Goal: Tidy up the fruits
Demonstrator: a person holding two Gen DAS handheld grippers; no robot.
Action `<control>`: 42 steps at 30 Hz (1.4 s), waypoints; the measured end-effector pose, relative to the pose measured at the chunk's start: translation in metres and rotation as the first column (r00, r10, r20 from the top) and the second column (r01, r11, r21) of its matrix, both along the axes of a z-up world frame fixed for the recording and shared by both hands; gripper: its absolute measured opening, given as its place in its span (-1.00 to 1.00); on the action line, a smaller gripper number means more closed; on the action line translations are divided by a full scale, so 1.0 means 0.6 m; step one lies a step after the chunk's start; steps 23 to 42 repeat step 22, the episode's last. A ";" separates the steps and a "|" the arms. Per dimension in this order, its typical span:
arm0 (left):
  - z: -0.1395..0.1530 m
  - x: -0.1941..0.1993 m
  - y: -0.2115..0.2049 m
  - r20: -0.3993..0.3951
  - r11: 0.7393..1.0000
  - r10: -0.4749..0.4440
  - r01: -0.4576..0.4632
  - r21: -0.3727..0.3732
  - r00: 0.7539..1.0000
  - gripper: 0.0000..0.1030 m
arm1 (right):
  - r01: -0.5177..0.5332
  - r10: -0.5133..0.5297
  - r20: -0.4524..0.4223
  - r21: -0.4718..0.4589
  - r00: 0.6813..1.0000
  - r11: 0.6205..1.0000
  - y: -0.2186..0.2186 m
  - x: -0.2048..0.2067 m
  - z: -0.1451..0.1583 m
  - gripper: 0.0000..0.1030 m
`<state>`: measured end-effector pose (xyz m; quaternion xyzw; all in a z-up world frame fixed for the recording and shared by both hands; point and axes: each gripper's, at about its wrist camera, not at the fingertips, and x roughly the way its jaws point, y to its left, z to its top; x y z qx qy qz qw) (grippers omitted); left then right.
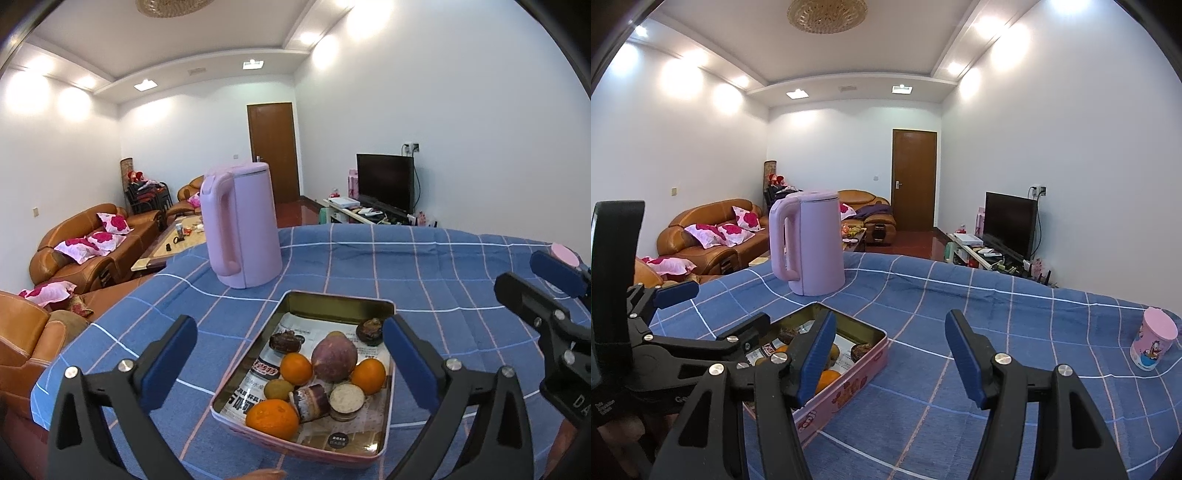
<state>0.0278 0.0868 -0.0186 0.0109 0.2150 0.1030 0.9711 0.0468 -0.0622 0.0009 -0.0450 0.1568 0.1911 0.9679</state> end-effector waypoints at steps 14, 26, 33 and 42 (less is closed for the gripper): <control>0.000 0.000 -0.002 -0.011 1.000 0.018 -0.018 0.010 1.000 1.00 | 0.000 0.000 0.014 -0.001 1.000 1.000 -0.007 -0.012 0.003 0.23; -0.001 -0.001 -0.011 -0.008 1.000 0.008 -0.008 0.023 1.000 1.00 | 0.003 -0.003 0.003 0.005 1.000 1.000 -0.014 -0.010 0.000 0.24; -0.001 -0.001 -0.011 -0.008 1.000 0.008 -0.008 0.023 1.000 1.00 | 0.003 -0.003 0.003 0.005 1.000 1.000 -0.014 -0.010 0.000 0.24; -0.001 -0.001 -0.011 -0.008 1.000 0.008 -0.008 0.023 1.000 1.00 | 0.003 -0.003 0.003 0.005 1.000 1.000 -0.014 -0.010 0.000 0.24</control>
